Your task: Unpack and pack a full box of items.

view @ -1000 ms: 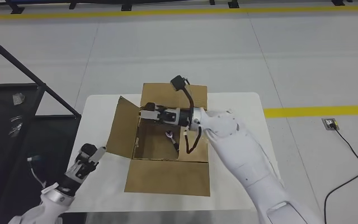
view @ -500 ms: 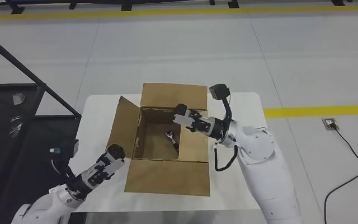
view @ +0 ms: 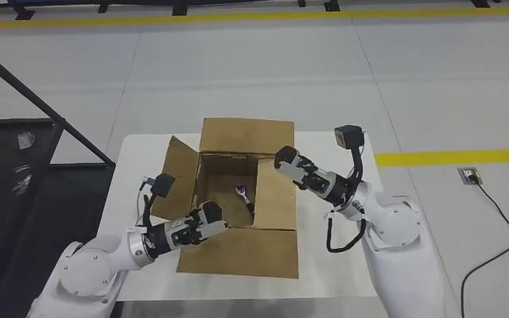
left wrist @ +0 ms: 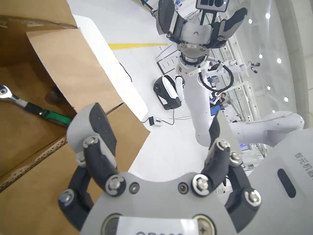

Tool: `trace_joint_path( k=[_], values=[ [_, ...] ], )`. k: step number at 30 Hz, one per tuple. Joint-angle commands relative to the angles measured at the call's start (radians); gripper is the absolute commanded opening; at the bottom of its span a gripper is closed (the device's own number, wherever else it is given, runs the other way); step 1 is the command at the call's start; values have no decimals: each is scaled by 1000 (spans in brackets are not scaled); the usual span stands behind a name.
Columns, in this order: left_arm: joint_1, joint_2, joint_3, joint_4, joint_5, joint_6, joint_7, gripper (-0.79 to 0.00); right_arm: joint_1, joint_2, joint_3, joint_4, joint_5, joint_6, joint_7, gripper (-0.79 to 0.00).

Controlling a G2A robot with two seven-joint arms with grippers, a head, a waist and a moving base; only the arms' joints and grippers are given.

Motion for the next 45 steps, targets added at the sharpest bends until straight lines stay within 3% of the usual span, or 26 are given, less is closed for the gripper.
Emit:
trace_joint_path(
  k=[1, 5, 8, 15, 22, 29, 45],
  values=[
    [-1, 0, 0, 0, 0, 0, 0, 0, 0, 0, 0, 0, 0, 0, 0, 0],
    [-7, -4, 34, 5, -16, 26, 11, 0, -1, 0, -5, 11, 1, 24, -25, 0],
    [-88, -12, 110, 66, 47, 81, 26, 0, 31, -1, -10, 52, 4, 56, -97, 0],
    [-305, -57, 333, 289, 99, 150, 88, 0, -23, 17, 72, 32, 15, 23, -169, 0],
    [-446, -106, 484, 519, 128, 148, 160, 0, -115, 36, 139, -55, 16, 9, -207, 0],
    [-499, -136, 537, 659, 91, 96, 171, 0, -148, 47, 144, -101, 12, 17, -231, 0],
    [-554, -196, 626, 766, 36, -9, 180, 0, -173, 68, 131, -127, 4, 23, -274, 0]
  ],
)
